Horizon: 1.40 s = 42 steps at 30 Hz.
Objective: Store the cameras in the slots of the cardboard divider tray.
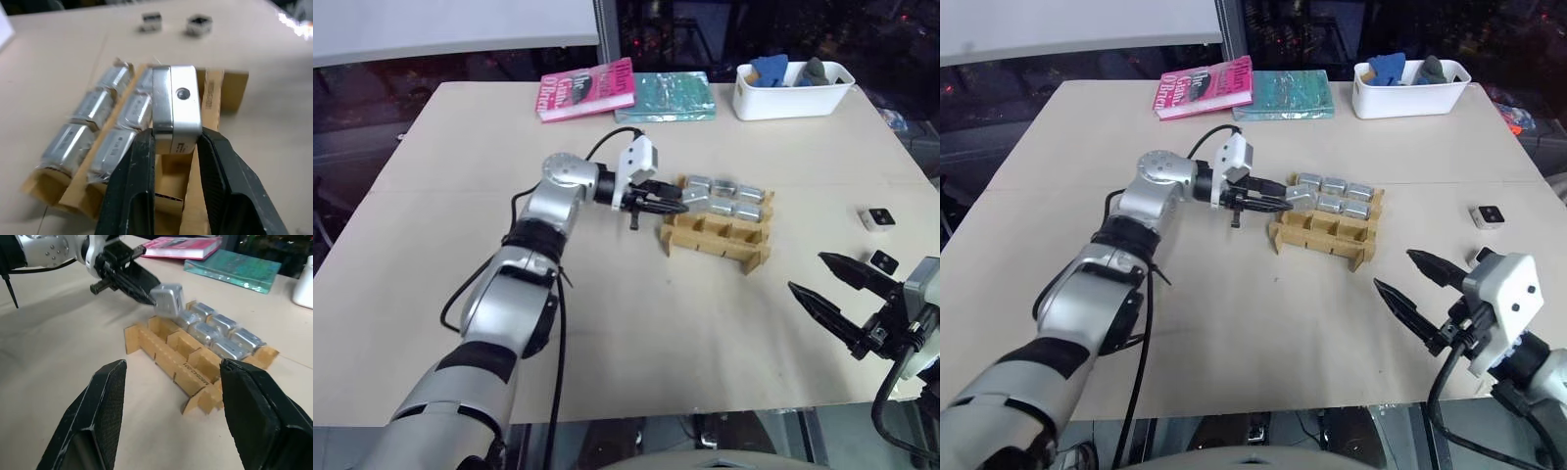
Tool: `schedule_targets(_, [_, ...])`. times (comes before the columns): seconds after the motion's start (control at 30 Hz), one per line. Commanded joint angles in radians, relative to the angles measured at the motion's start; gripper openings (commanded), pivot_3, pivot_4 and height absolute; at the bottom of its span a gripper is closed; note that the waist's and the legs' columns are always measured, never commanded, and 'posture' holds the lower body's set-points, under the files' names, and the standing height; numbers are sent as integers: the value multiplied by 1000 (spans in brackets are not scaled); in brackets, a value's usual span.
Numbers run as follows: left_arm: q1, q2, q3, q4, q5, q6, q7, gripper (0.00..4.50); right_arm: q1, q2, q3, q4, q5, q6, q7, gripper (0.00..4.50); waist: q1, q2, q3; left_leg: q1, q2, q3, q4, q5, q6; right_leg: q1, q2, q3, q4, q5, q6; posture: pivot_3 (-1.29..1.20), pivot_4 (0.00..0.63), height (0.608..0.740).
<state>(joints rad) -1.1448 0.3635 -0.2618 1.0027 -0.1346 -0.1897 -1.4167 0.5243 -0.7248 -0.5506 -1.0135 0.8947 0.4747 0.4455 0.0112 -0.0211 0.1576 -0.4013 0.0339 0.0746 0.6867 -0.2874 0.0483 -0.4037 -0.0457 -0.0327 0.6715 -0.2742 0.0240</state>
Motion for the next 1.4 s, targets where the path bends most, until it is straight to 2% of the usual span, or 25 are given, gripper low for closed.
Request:
schedule_targets(0.03, [-67,-5,5,111,62,-109,-42,682,57,-4,15,-34,-27,-106,-34,2981,1,0,0,0,0,0,0,0,0,0,0,0,0,0,0,0,150,740])
schedule_targets(0.27, [-112,-24,-9,221,176,-194,1,682,194,-31,61,-34,-77,-253,-82,2981,3,-2,0,-1,0,-1,1,0,0,0,0,0,0,0,0,0,150,740])
schedule_targets(0.53, [-126,-40,3,254,229,-213,31,682,260,-67,77,-34,-87,-330,-128,2981,4,-2,-1,0,1,0,2,0,0,0,0,0,1,0,0,0,150,740])
schedule_targets(0.6, [-128,-39,13,254,225,-210,21,1746,264,-74,80,-34,-86,-333,-134,2981,3,-2,-1,0,1,0,2,0,0,0,0,0,1,0,0,0,150,740])
schedule_targets(0.77, [-141,-18,105,210,135,-161,-77,3925,270,-80,84,-34,-103,-311,-166,2981,2,-2,0,0,1,0,2,0,0,0,0,0,1,0,0,0,150,740])
schedule_targets(0.8, [-137,-7,129,184,106,-138,-117,4166,263,-72,82,-34,-126,-280,-192,2981,2,-3,0,0,1,0,2,0,0,0,0,-1,1,0,0,0,150,740])
schedule_targets(0.83, [-132,0,145,163,88,-121,-144,4166,260,-66,81,-34,-143,-260,-209,2981,2,-3,0,-1,1,0,2,0,0,-1,0,-1,1,0,0,0,150,740])
schedule_targets(0.9, [-91,22,181,48,6,-32,-187,4166,234,-53,85,-23,-211,-180,-256,2981,1,-3,0,0,1,0,2,0,0,-1,0,-1,1,0,0,0,150,740])
schedule_targets(1.03, [84,70,211,-339,-131,214,-183,4166,135,-21,111,40,-284,-51,-343,2981,-3,-2,-1,1,2,1,2,0,0,0,-1,3,3,0,0,0,150,740])
schedule_targets(1.1, [207,93,219,-575,-194,351,-138,4166,55,-7,116,115,-269,37,-379,2981,-4,-2,-1,1,2,1,3,0,-1,0,-1,3,5,0,0,0,150,740])
schedule_targets(1.23, [468,86,236,-1019,-316,601,61,4166,-165,-6,115,315,-328,239,-499,2981,-4,-1,-1,2,2,2,5,0,-1,1,-3,5,7,0,0,0,150,740])
schedule_targets(1.4, [640,63,239,-1292,-379,747,270,4166,-362,21,89,483,-327,381,-519,2981,4,2,-3,3,3,0,5,1,-1,1,-2,3,8,0,0,0,150,740])
